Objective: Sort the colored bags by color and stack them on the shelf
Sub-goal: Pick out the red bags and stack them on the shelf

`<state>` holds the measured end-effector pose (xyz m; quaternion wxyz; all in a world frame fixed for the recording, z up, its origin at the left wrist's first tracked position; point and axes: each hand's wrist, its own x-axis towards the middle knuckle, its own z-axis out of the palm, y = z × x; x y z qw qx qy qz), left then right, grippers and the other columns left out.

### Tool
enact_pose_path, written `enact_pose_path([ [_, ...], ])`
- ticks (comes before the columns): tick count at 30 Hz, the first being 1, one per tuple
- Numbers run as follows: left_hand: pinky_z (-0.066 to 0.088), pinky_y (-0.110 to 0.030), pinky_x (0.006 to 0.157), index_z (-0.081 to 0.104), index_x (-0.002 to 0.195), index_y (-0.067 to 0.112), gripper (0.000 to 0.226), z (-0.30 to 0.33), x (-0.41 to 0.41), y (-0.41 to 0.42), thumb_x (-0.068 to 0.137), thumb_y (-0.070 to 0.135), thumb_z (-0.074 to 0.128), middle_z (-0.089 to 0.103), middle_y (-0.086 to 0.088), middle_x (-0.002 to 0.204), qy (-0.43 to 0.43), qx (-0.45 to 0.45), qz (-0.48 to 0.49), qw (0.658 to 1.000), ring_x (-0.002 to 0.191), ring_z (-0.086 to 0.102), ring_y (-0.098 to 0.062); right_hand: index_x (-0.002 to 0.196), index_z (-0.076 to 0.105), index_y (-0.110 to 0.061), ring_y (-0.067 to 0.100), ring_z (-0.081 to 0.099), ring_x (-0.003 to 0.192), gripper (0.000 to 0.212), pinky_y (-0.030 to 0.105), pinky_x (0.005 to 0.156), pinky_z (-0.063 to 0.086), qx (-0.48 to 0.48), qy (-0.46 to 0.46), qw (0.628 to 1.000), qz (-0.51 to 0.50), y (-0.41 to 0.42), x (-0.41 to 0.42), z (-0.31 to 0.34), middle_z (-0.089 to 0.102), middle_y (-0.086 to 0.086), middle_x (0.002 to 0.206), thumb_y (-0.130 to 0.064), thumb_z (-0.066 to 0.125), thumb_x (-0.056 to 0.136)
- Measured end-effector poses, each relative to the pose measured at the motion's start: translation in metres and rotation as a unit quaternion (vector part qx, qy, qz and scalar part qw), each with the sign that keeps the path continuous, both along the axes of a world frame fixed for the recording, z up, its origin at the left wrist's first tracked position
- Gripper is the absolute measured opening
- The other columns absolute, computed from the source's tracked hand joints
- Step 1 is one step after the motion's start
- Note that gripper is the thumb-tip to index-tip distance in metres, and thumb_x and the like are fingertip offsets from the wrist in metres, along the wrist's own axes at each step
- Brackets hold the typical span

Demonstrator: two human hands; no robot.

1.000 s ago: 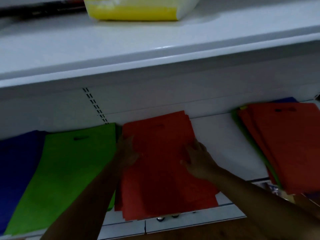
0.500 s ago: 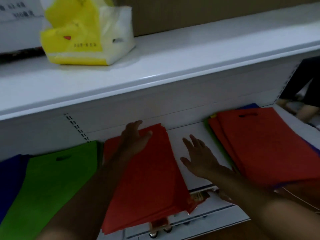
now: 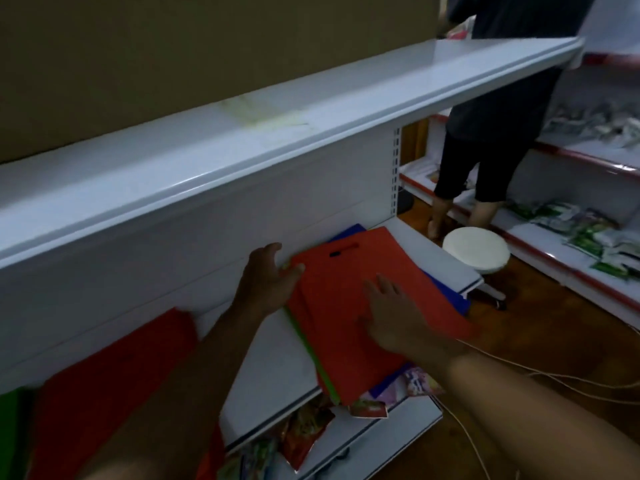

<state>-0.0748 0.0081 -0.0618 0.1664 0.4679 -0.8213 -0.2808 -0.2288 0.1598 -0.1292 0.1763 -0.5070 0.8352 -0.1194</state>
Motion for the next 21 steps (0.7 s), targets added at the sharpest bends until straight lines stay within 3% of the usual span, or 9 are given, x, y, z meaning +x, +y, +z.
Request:
enact_pose_path([
  [3, 0.036, -0.026, 0.097, 0.04, 0.142, 0.013, 0.066, -0.023, -0.03, 0.003, 0.086, 0.038, 0.066, 0.044, -0.011, 0.144, -0.019, 0.038, 0.006, 0.999, 0.128, 0.047, -0.026, 0.155, 0.006, -0.02, 0.034, -0.002, 0.149, 0.074, 0.048, 0.119, 0.009, 0.017, 0.011, 0.999, -0.04, 0.01, -0.036, -0.011, -0.003, 0.014, 0.162, -0.049, 0.043, 0.098],
  [8, 0.037, -0.038, 0.109, 0.031, 0.147, 0.008, 0.079, -0.063, -0.048, 0.002, 0.084, 0.035, 0.069, 0.042, -0.012, 0.147, -0.043, 0.119, 0.047, 0.991, 0.131, 0.045, -0.028, 0.155, 0.004, -0.018, 0.038, -0.006, 0.148, 0.078, 0.05, 0.119, 0.002, 0.067, 0.016, 0.994, -0.081, 0.015, -0.073, -0.033, -0.003, 0.022, 0.16, -0.059, 0.036, 0.097],
  [11, 0.041, -0.037, 0.106, 0.038, 0.144, 0.009, 0.071, -0.08, -0.047, 0.0, 0.084, 0.03, 0.07, 0.051, -0.012, 0.141, -0.045, 0.16, 0.08, 0.983, 0.126, 0.052, -0.029, 0.154, 0.008, -0.018, 0.037, 0.0, 0.148, 0.078, 0.05, 0.119, 0.003, 0.072, 0.02, 0.994, -0.077, 0.013, -0.075, -0.042, 0.004, 0.021, 0.16, -0.062, 0.033, 0.095],
  [14, 0.044, -0.041, 0.103, 0.04, 0.142, 0.013, 0.072, -0.092, -0.044, -0.005, 0.081, 0.035, 0.072, 0.055, -0.01, 0.136, -0.049, 0.156, 0.106, 0.981, 0.12, 0.056, -0.029, 0.153, 0.015, -0.019, 0.035, 0.002, 0.149, 0.074, 0.049, 0.12, 0.003, 0.037, 0.025, 0.997, -0.07, 0.009, -0.072, -0.044, 0.009, 0.017, 0.16, -0.061, 0.034, 0.095],
  [18, 0.048, -0.043, 0.099, 0.046, 0.137, 0.018, 0.078, -0.103, -0.036, -0.013, 0.069, 0.048, 0.069, 0.06, -0.006, 0.13, -0.026, 0.143, 0.15, 0.978, 0.112, 0.06, -0.028, 0.154, 0.008, -0.02, 0.033, -0.005, 0.149, 0.075, 0.047, 0.12, 0.001, 0.028, 0.016, 0.998, -0.046, 0.005, -0.066, -0.044, 0.003, 0.017, 0.161, -0.062, 0.03, 0.096],
  [21, 0.053, -0.042, 0.092, 0.056, 0.126, 0.022, 0.073, -0.107, -0.031, -0.017, 0.06, 0.052, 0.065, 0.067, -0.003, 0.117, -0.006, 0.142, 0.173, 0.975, 0.1, 0.066, -0.025, 0.154, 0.007, -0.021, 0.031, 0.0, 0.15, 0.075, 0.046, 0.12, 0.004, 0.019, 0.011, 0.999, -0.031, 0.004, -0.059, -0.043, 0.007, 0.014, 0.162, -0.062, 0.03, 0.096],
])
